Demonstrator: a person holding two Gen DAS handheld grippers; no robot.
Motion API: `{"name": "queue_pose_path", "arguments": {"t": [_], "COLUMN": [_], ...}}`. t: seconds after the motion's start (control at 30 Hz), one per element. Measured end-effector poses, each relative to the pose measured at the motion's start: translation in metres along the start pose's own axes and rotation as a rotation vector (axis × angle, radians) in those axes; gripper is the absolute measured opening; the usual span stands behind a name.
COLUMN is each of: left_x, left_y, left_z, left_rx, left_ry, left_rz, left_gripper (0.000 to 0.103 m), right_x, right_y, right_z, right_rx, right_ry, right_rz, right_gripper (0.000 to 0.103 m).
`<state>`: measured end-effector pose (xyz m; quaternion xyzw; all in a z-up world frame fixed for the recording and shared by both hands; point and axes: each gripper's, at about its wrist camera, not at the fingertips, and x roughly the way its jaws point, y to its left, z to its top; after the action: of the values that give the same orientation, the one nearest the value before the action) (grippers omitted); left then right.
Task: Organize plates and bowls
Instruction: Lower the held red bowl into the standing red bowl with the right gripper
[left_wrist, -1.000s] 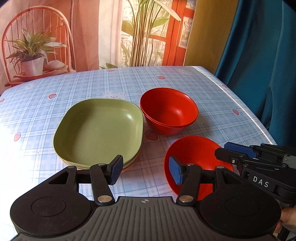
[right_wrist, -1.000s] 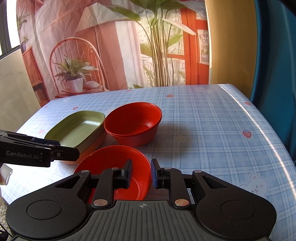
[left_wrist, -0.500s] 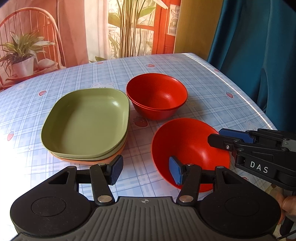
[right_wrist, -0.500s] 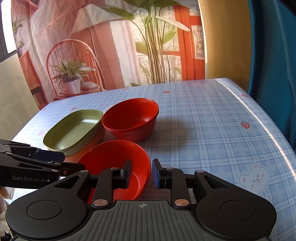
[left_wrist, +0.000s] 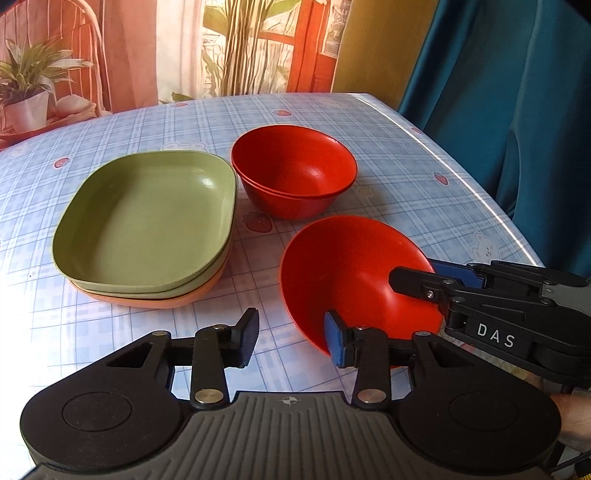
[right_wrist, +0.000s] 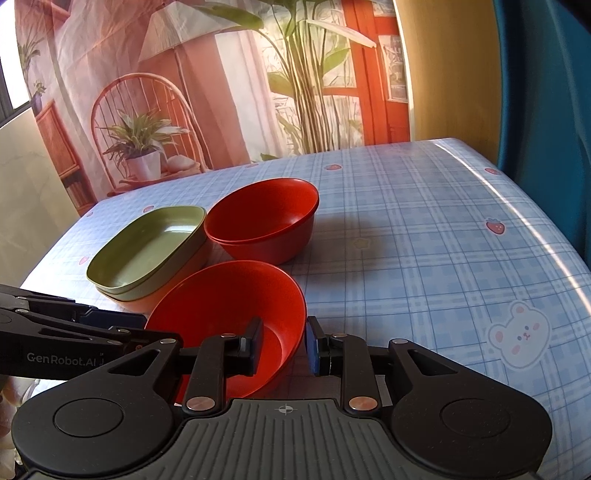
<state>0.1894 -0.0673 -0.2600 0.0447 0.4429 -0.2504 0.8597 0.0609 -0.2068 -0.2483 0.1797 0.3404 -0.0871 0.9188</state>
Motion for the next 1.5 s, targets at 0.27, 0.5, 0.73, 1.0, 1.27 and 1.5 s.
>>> {"name": "queue_pose_path", "arguments": {"t": [0.27, 0.5, 0.73, 1.0, 1.27, 1.5], "left_x": [0.0, -0.002, -0.006, -0.014, -0.022, -0.022], "left_y": [0.0, 0.001, 0.001, 0.005, 0.008, 0.01], "left_z": [-0.002, -0.002, -0.002, -0.001, 0.011, 0.028], "left_rx": [0.003, 0.0, 0.007, 0.011, 0.017, 0.043], "left_ry": [0.0, -0.003, -0.019, -0.047, -0.095, -0.124], "left_rz": [-0.031, -0.024, -0.028, -0.043, -0.042, -0.039], "left_gripper": [0.029, 0.029, 0.029, 0.029, 0.029, 0.029], "right_x": [0.0, -0.001, -0.003, -0.007, -0.006, -0.002], "right_y": [0.001, 0.0, 0.0, 0.0, 0.002, 0.001], "right_z": [-0.003, -0.004, -0.002, 0.001, 0.013, 0.033], "right_rx": [0.007, 0.011, 0.015, 0.015, -0.003, -0.015], "right_ry": [0.003, -0.007, -0.02, -0.041, -0.063, -0.09], "right_rz": [0.016, 0.024, 0.023, 0.027, 0.041, 0.045], "right_gripper": [0.02, 0.013, 0.013, 0.013, 0.013, 0.014]}}
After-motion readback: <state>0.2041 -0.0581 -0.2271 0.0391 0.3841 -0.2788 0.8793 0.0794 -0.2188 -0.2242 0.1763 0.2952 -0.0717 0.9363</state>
